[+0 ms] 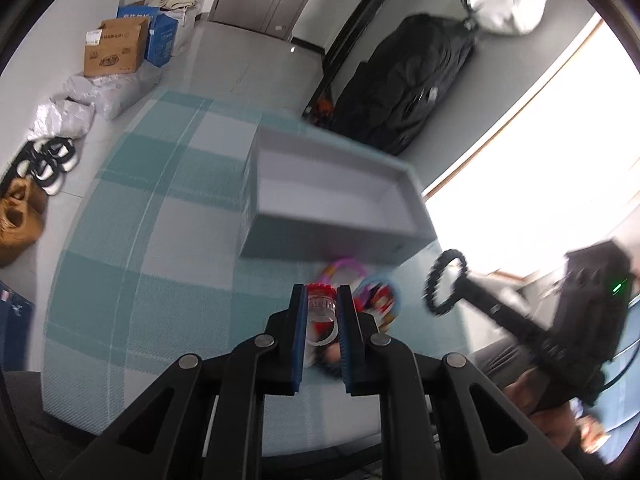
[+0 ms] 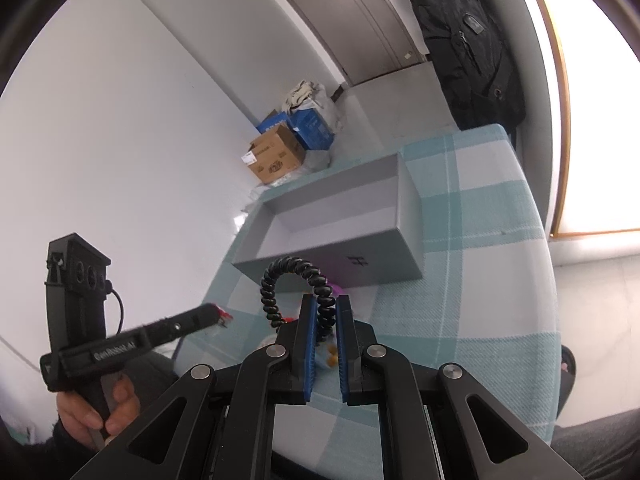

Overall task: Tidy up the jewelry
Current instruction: 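Carry both items over the gray box and open both tools to drop them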

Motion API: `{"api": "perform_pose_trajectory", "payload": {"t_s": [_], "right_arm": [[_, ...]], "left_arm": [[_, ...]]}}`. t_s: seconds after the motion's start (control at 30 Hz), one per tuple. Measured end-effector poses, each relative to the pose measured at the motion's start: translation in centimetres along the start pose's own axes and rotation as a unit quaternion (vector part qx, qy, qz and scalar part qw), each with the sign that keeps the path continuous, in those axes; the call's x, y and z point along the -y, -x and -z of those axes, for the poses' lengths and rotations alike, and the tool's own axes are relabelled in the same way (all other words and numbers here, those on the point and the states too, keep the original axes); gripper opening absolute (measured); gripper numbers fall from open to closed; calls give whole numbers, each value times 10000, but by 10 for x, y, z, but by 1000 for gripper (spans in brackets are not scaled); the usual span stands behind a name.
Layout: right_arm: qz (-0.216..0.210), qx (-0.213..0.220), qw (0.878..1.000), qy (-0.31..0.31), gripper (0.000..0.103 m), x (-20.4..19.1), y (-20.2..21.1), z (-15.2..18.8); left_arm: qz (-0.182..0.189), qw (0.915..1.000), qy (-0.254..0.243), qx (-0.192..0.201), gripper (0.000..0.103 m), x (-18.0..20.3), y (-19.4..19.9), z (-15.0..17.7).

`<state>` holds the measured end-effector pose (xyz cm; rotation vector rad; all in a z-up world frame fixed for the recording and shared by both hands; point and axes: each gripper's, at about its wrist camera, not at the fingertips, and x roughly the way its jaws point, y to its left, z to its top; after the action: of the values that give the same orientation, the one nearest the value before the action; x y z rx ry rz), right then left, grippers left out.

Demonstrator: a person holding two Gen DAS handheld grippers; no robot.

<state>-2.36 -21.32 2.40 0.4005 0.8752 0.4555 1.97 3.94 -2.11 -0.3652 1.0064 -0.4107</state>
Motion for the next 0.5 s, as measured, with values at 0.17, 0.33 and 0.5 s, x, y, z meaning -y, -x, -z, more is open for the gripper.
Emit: {"api": "perform_pose_trajectory", "payload": {"t_s": [0.17,0.33,0.5], "right_arm": [[-66,147,9998,143,9,-12,0,-25],[-1,190,9994,288,9,-15,-9,-54],[179,78,9988,457,9,-12,-33,-81]], "left_arm": [[76,9997,-130,189,10,10,1,-26],[151,9989,-362,267,10,19,-13,-57],[65,9983,-543,198,10,21,-32,-76]]}}
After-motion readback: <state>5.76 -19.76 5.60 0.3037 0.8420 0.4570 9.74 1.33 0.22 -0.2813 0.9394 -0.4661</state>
